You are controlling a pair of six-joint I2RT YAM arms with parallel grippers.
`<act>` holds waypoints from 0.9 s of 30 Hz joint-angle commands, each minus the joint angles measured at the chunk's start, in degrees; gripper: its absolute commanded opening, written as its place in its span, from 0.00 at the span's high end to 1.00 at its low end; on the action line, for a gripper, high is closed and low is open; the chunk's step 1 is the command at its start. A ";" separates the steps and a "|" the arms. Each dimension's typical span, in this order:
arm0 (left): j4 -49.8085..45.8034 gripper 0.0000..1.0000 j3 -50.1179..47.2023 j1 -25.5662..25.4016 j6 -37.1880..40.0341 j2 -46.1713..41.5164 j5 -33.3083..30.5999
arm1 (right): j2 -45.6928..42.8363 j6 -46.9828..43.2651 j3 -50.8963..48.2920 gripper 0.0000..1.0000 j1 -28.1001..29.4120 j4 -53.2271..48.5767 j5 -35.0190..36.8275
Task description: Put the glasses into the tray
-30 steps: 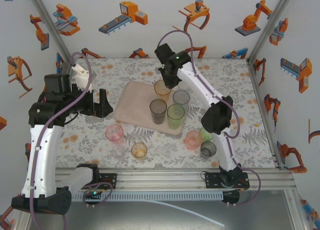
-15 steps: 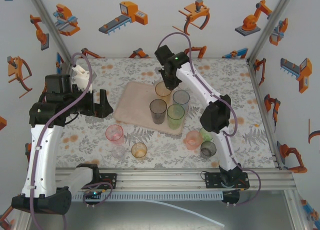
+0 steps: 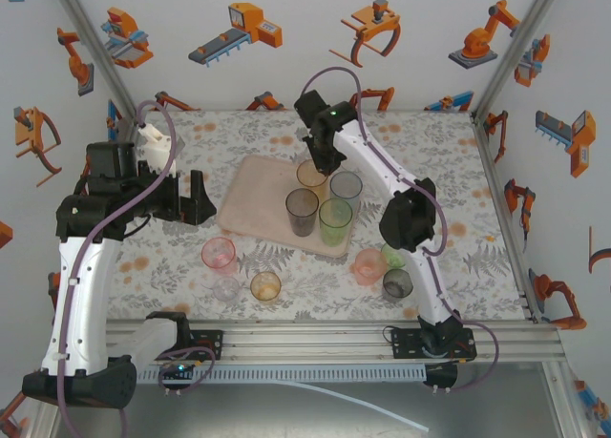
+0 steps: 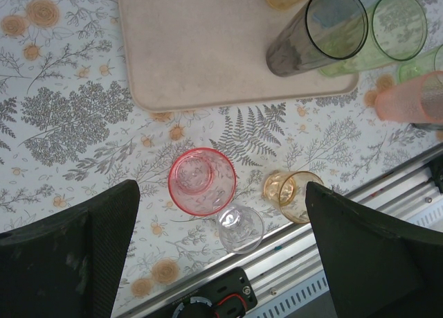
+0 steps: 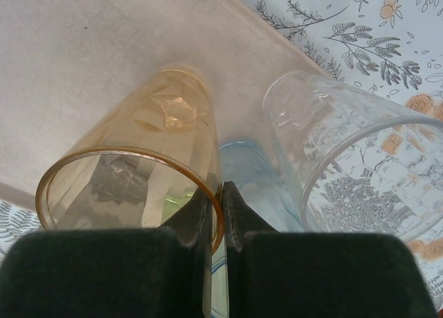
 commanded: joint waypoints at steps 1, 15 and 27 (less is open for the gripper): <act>-0.07 0.03 -0.41 0.42 0.22 -0.35 1.42 | 0.65 -0.82 0.25 0.96 -0.59 -0.04 -0.94; -0.19 0.03 -0.16 0.44 0.18 -0.48 1.53 | 0.87 -1.30 1.33 0.82 -0.85 -1.09 -1.37; -0.23 0.03 0.11 0.48 0.22 -0.36 1.43 | 0.88 -1.88 4.65 0.70 -1.21 -1.84 -1.00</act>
